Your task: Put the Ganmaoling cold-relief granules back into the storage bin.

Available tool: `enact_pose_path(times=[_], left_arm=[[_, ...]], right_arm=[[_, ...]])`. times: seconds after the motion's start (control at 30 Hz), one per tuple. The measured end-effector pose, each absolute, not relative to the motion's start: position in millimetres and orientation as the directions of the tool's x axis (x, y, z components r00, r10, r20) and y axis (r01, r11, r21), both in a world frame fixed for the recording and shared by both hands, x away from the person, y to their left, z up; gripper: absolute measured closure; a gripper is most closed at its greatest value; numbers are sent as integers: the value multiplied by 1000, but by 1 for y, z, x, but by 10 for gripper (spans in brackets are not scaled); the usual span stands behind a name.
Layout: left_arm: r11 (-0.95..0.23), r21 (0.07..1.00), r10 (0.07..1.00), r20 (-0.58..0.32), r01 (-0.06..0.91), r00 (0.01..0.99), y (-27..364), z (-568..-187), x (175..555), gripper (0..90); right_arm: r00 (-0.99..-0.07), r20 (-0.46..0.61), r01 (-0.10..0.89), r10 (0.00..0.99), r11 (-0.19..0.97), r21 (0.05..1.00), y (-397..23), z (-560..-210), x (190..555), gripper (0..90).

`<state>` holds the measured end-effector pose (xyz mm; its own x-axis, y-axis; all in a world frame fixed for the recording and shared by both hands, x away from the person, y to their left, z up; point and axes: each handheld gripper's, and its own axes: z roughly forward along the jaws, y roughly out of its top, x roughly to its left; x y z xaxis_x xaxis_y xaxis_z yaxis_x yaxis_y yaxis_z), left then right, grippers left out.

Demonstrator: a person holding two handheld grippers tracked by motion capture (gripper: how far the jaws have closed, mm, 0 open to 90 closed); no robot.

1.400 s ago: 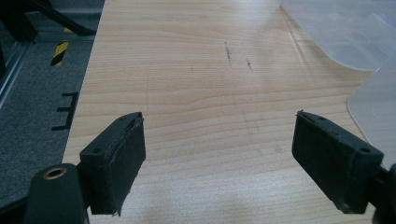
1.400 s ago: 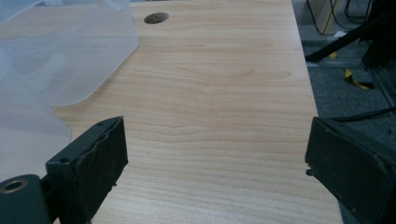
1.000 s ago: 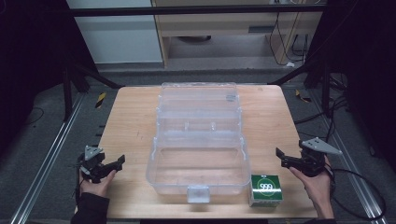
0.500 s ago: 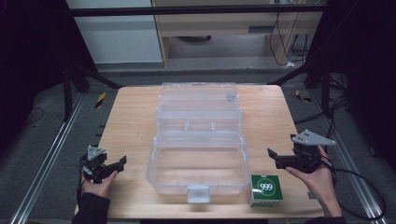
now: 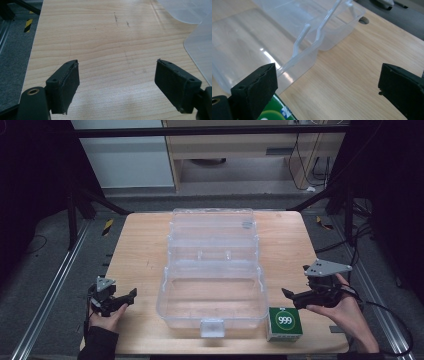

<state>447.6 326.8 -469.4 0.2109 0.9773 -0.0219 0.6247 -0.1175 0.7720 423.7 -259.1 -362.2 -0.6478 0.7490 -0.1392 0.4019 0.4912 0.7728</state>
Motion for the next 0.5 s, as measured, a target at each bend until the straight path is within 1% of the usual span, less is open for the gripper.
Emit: enact_pose_path(times=[0.07, 0.1, 0.17, 0.2, 0.23, 0.3, 0.5], left_arm=[[-120, 770, 977, -21, 626, 214, 327, -470, 448, 192], [-120, 770, 977, -21, 626, 214, 327, -470, 448, 192], [-125, 768, 976, -18, 629, 216, 326, -470, 448, 192], [-125, 768, 976, -18, 629, 216, 326, -470, 448, 192], [-126, 767, 976, -17, 629, 216, 326, -470, 448, 192], [-127, 767, 976, -15, 629, 216, 327, -470, 448, 193], [-127, 766, 976, -15, 630, 216, 327, -470, 448, 193]], right_arm=[[-674, -144, 406, 725, 526, 748, -257, -363, 422, 28], [-674, -144, 406, 725, 526, 748, -257, -363, 422, 28], [-713, -153, 400, 684, 577, 712, -253, -364, 419, 26], [-713, -153, 400, 684, 577, 712, -253, -364, 419, 26], [-736, -155, 395, 659, 603, 693, -249, -366, 417, 24], [-753, -162, 387, 638, 629, 674, -247, -368, 415, 21], [-782, -150, 387, 605, 661, 643, -243, -371, 413, 19]])
